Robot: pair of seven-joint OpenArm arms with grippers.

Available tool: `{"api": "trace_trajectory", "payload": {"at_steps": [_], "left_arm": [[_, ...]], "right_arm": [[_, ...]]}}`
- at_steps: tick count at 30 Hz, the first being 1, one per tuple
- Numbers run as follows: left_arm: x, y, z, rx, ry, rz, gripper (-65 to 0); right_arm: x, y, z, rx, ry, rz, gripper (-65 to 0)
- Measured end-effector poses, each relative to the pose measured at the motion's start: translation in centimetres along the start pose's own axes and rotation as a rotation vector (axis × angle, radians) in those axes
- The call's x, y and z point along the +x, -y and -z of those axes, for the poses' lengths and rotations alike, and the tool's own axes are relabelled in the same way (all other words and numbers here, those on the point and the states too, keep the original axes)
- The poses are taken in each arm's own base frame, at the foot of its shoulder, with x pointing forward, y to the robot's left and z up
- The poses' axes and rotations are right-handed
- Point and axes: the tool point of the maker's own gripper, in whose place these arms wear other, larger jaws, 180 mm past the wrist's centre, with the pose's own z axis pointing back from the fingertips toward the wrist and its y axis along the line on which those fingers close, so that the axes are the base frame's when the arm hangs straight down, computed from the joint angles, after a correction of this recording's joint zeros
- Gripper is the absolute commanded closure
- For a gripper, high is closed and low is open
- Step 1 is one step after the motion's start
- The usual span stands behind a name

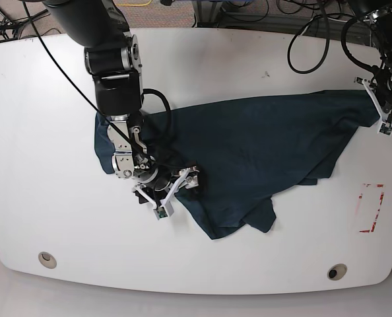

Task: Fold the T-shirt properly
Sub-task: 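Drag the right gripper's held fabric along the shirt edge away from the left gripper, then lift the shirt with both grippers and swing it over the table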

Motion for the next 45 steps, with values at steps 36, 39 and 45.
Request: {"api": "trace_trajectory", "payload": {"at_steps": [36, 39, 45], "left_arm": [[9.1, 0.0, -1.6, 0.021, 0.205, 0.007, 0.0], [11.7, -0.2, -2.4, 0.026, 0.255, 0.018, 0.0], [17.4, -2.5, -5.1, 0.082, 0.373, 0.005, 0.0]], "right_arm": [[9.1, 7.2, -11.0, -0.243, 0.106, -0.167, 0.0], [10.8, 8.6, -12.3, -0.282, 0.12, -0.194, 0.0], [15.4, 10.8, -14.8, -0.351, 0.189, -0.236, 0.0]]}}
